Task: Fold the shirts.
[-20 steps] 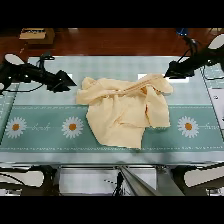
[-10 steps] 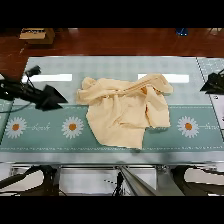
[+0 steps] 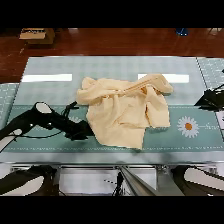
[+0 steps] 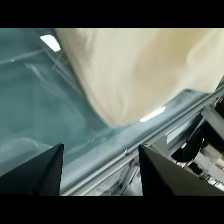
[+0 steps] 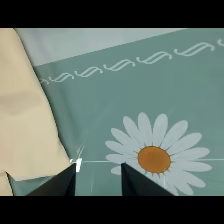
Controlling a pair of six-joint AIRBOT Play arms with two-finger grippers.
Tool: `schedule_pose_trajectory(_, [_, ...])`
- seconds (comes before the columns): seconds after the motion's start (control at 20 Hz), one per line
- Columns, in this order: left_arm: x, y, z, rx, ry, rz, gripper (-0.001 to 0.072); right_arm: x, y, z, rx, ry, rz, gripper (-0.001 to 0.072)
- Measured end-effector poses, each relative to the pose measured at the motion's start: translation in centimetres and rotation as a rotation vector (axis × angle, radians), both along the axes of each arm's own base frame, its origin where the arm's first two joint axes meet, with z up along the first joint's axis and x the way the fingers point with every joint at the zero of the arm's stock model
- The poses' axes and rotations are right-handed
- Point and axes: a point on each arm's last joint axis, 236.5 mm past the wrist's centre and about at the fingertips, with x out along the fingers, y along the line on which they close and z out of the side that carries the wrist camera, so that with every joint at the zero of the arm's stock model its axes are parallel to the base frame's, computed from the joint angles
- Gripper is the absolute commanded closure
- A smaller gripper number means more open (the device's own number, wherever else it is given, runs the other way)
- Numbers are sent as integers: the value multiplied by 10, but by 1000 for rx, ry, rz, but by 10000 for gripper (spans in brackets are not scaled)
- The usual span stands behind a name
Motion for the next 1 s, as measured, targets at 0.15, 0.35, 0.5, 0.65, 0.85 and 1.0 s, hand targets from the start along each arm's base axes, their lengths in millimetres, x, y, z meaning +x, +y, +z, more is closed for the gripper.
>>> schedule_pose_trajectory(0.15, [-5, -20, -11, -8, 21, 17, 141, 0, 1, -1, 5, -6, -3, 308])
schedule_pose_trajectory(0.35, [-10, -44, -20, -36, 52, 44, 325, 1, 1, -1, 4, -13, -5, 308])
schedule_pose_trajectory(0.5, [13, -51, -29, -23, -8, 126, 685, 2, 1, 1, 1, -20, -4, 308])
schedule_pose_trajectory(0.65, [22, -56, -27, -44, -52, 130, 685, 1, 0, 2, -8, -22, -4, 294])
schedule_pose_trajectory(0.85, [13, -63, -17, -100, -75, 57, 686, -7, 10, -13, 30, -3, -11, 221])
schedule_pose_trajectory(1.0, [8, -66, -12, -125, -79, 26, 685, -19, 38, -36, 133, 8, 4, 171])
